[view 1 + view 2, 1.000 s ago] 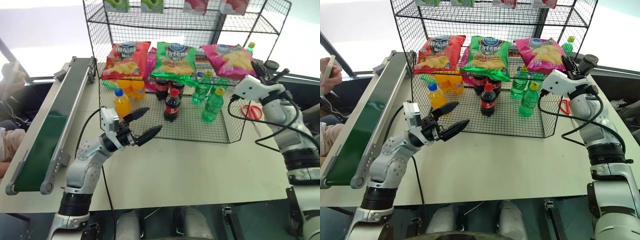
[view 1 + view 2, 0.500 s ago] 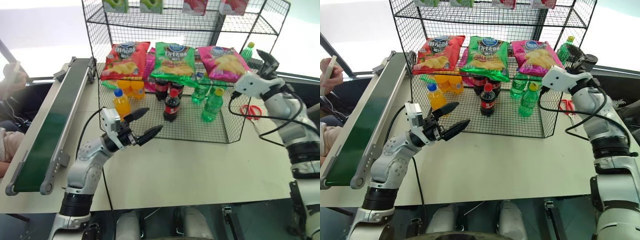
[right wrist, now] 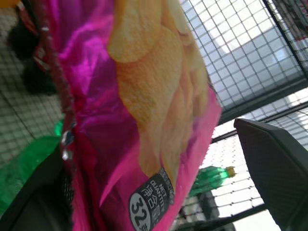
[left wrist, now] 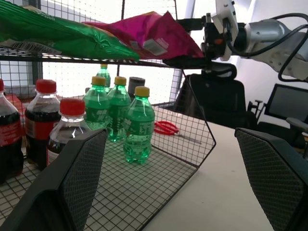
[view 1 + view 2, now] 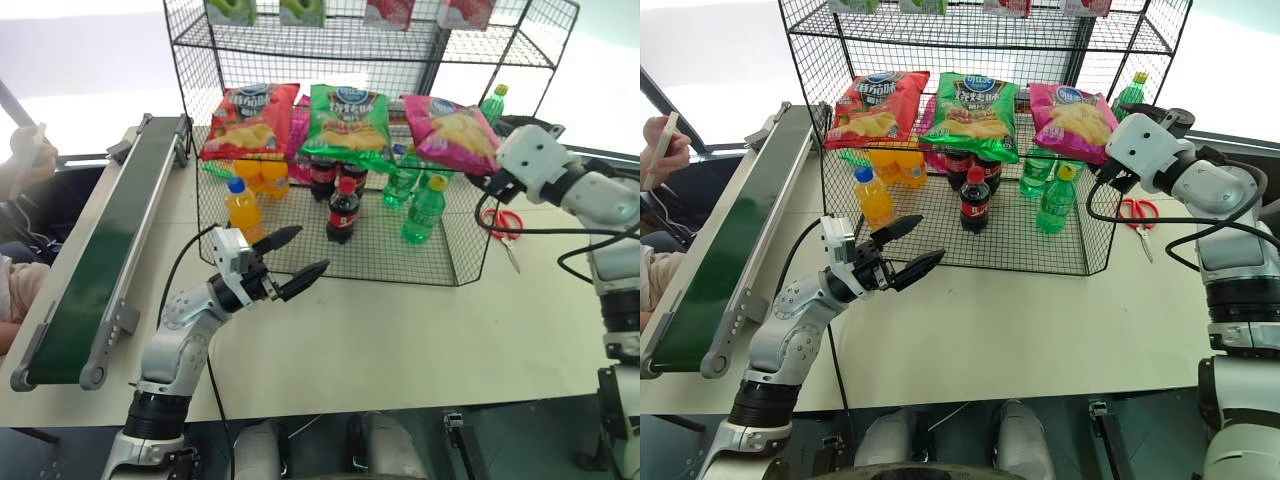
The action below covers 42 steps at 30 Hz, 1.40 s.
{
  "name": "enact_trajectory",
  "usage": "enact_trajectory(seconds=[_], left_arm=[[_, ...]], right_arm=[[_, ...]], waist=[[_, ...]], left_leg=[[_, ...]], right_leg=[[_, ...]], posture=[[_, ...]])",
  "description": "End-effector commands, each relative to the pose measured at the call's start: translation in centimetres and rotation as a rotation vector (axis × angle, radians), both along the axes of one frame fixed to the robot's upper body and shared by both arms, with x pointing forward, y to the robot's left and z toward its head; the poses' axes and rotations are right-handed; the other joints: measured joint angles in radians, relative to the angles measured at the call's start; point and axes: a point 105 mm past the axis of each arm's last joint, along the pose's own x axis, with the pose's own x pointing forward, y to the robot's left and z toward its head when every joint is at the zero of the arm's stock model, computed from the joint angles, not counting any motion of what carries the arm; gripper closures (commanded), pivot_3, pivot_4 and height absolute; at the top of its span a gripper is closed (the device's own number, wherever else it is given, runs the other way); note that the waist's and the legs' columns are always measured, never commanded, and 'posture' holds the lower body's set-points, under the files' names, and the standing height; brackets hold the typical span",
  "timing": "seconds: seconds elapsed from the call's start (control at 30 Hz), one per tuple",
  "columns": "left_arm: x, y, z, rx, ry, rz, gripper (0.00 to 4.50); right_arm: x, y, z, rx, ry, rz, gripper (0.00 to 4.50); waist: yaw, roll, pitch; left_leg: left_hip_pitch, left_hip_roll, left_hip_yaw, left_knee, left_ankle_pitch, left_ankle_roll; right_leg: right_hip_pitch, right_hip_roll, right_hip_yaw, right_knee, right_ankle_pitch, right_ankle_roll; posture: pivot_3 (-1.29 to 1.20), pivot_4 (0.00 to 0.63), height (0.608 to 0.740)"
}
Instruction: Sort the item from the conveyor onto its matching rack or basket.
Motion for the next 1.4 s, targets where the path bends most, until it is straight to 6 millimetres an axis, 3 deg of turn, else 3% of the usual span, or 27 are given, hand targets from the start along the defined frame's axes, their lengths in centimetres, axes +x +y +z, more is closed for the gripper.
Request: enact_trajectory(seconds=[0.03,0.13,0.23,0.47,0.5,0.67,0.93,1.03,1.27,1.4], left_arm=[[-0.4,-0.2,0.5,0.003,-0.036,-0.006,0.00],[-0.5,-0.3,0.3,0.012,-0.037,-0.008,0.00],[-0.5,-0.3,0.2,0.023,-0.041,-0.009,0.00],[-0.6,-0.5,0.3,0.029,-0.047,-0.016,0.00],[-0.6,-0.6,0.3,0.029,-0.048,-0.017,0.00],[-0.5,-0.8,0.7,0.028,-0.055,-0.018,0.00],[-0.6,-0.7,0.7,0.043,-0.060,-0.016,0.00],[-0.6,-0.7,0.6,0.051,-0.062,-0.014,0.00],[-0.7,-1.0,0.8,0.045,-0.059,-0.016,0.00],[-0.6,-0.8,0.7,0.050,-0.054,-0.013,0.00]], right_arm=[[-0.9,0.2,2.7,0.028,-0.105,0.031,0.02],[-1.0,0.3,2.1,0.026,-0.090,0.044,0.02],[-1.1,0.2,1.8,0.007,-0.097,0.046,0.79],[-0.9,0.5,1.6,-0.037,-0.133,0.051,4.42],[-0.9,0.6,1.5,-0.072,-0.142,0.051,4.47],[0.8,-0.9,1.9,-0.208,-0.231,-0.089,4.47],[1.6,-1.0,2.7,-0.148,-0.261,-0.104,4.47],[1.4,-1.3,2.7,-0.120,-0.228,-0.089,3.41],[-0.6,-0.8,1.6,-0.067,-0.095,0.040,0.05],[-3.1,0.0,0.9,-0.007,0.014,0.168,0.05]], waist=[[0.001,0.000,0.000],[0.003,0.000,0.000],[0.002,0.000,0.000],[0.000,0.000,0.000],[0.000,0.000,0.000],[0.000,0.000,0.000],[0.001,0.001,0.000],[0.000,0.001,0.000],[0.002,0.001,0.000],[0.003,0.001,0.000]], left_leg=[[0.000,0.000,0.000,0.000,0.000,0.000],[0.000,0.000,0.000,0.000,0.000,0.001],[0.000,0.000,0.001,0.000,0.000,0.001],[0.000,0.000,0.000,0.000,0.000,0.001],[0.000,0.000,0.001,0.000,0.000,0.001],[0.000,0.000,0.001,0.000,0.000,0.001],[0.000,0.000,0.002,0.000,0.000,0.000],[0.000,0.000,0.002,0.001,0.000,0.001],[0.000,0.000,0.001,0.000,0.000,0.001],[0.000,0.000,0.000,0.001,0.000,0.001]], right_leg=[[0.000,0.000,0.000,0.000,0.000,0.000],[0.000,-0.001,0.000,0.000,0.000,0.000],[0.000,-0.001,0.000,0.000,0.000,0.000],[0.000,0.000,0.000,0.000,0.000,0.000],[0.000,0.000,0.000,0.000,0.000,0.000],[0.000,-0.001,0.000,0.000,0.000,0.000],[0.000,0.000,0.000,0.000,0.000,0.000],[0.000,0.000,0.000,0.000,0.000,0.000],[0.000,0.000,0.000,0.000,0.000,0.000],[0.001,-0.001,0.000,0.000,0.000,0.000]], posture=[[0.00,0.150,0.738],[0.00,0.150,0.738],[0.00,0.150,0.738],[0.00,0.150,0.738],[0.00,0.150,0.738],[0.00,0.150,0.738],[0.00,0.150,0.738],[0.00,0.150,0.738],[0.00,0.150,0.738],[0.00,0.150,0.738]])
